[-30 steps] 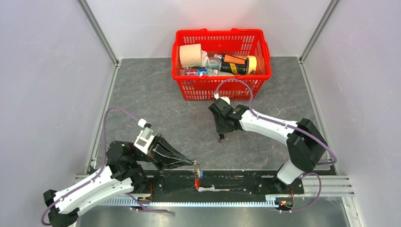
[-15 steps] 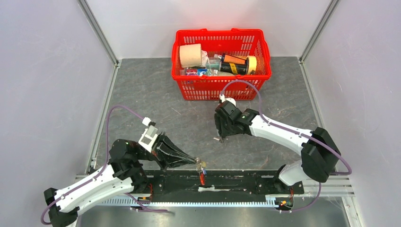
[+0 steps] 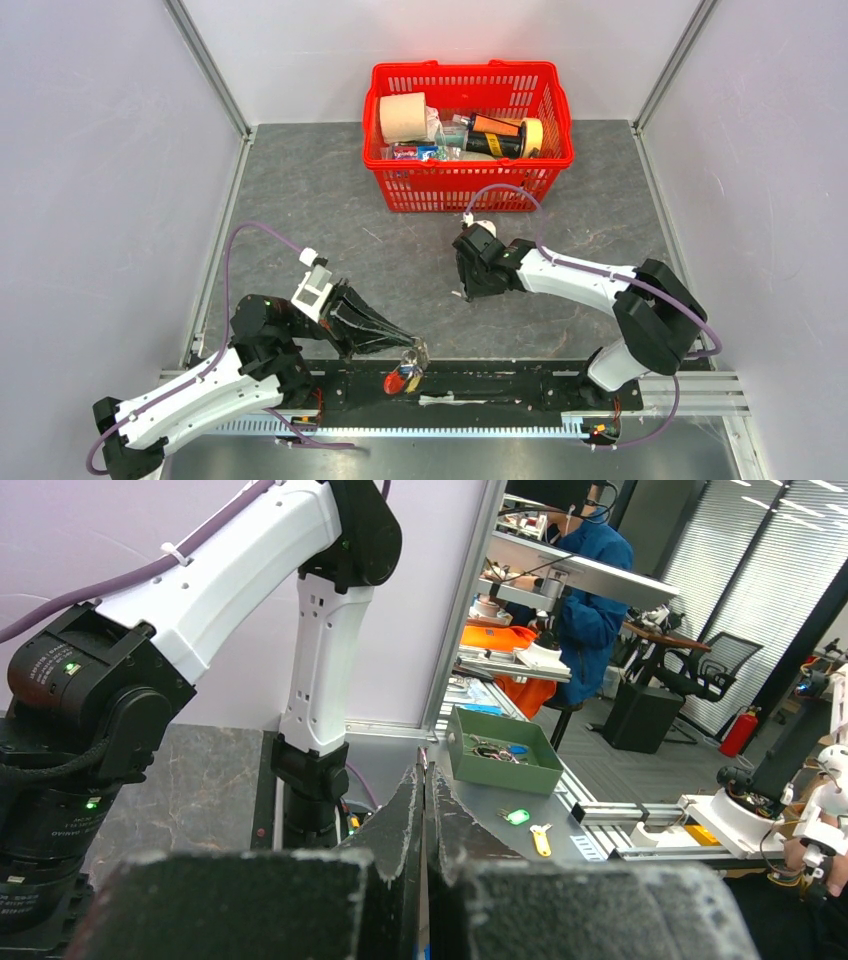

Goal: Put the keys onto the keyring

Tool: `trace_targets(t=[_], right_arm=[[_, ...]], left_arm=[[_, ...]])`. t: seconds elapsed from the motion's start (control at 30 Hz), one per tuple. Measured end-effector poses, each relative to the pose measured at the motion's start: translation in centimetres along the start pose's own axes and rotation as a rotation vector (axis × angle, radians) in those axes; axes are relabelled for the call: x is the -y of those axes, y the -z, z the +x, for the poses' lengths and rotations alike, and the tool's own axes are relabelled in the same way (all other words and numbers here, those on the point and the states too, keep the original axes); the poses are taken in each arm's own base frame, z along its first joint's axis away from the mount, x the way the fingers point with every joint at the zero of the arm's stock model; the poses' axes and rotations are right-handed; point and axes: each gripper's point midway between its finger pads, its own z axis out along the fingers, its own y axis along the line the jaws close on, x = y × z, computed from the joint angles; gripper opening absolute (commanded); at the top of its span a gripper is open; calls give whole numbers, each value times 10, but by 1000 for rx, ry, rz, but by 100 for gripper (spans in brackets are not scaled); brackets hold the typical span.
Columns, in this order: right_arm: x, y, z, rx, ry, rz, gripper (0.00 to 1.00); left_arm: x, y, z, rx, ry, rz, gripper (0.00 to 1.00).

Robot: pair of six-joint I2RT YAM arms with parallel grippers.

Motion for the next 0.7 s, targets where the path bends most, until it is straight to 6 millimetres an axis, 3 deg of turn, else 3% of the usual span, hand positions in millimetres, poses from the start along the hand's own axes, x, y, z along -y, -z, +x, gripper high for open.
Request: trace_targets(t=[0.17, 0.4, 0.7], right_arm=[[-6, -8, -5, 15, -20, -15, 50], [-4, -28, 6, -29, -17, 15, 44], [-5, -30, -2, 0, -25, 23, 40]], left_arm=[[-1, 0, 0, -1, 1, -1, 2], [-2, -1, 2, -5, 5, -5, 2], [-4, -2, 4, -12, 12, -9, 2]])
